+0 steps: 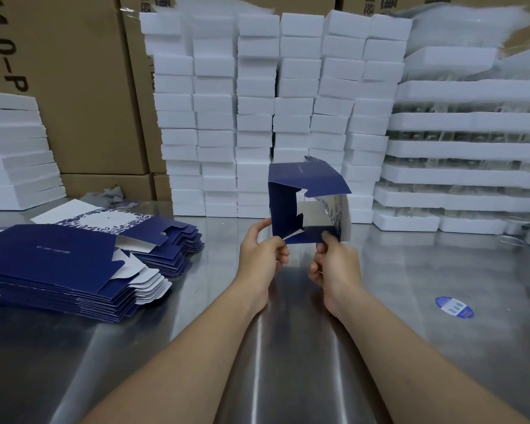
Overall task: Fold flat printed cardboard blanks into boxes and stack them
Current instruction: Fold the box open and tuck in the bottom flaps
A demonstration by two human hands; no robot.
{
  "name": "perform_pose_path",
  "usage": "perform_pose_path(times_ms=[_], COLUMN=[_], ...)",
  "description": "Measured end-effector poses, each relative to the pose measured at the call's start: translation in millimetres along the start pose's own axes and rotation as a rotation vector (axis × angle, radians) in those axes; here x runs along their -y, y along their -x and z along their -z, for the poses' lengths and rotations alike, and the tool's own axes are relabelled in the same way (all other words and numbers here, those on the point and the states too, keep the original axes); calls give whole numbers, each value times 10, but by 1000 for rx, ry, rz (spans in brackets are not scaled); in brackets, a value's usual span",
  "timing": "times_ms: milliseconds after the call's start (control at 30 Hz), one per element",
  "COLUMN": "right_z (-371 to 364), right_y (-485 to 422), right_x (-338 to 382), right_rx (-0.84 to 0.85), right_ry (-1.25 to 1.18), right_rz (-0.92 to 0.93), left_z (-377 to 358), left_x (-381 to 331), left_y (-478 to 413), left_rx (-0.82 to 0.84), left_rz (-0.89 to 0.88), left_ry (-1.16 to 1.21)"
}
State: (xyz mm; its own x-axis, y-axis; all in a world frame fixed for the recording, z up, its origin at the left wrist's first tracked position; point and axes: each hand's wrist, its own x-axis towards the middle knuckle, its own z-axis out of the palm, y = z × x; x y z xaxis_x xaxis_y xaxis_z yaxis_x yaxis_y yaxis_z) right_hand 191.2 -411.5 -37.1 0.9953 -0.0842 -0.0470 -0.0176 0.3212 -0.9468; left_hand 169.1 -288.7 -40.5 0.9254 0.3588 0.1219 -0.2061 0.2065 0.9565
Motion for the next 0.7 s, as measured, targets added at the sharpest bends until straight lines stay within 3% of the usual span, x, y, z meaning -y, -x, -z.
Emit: perform_pose_path(times_ms=[700], right_z=[-13], right_y=[-12], right_x=[-11], right_rx=[-44], right_ry=[-71], right_rz=[24], left_z=[5], left_x=[-8], left_y=[5], left_rx=[-32], left_rz=[-8], left_ry=[65])
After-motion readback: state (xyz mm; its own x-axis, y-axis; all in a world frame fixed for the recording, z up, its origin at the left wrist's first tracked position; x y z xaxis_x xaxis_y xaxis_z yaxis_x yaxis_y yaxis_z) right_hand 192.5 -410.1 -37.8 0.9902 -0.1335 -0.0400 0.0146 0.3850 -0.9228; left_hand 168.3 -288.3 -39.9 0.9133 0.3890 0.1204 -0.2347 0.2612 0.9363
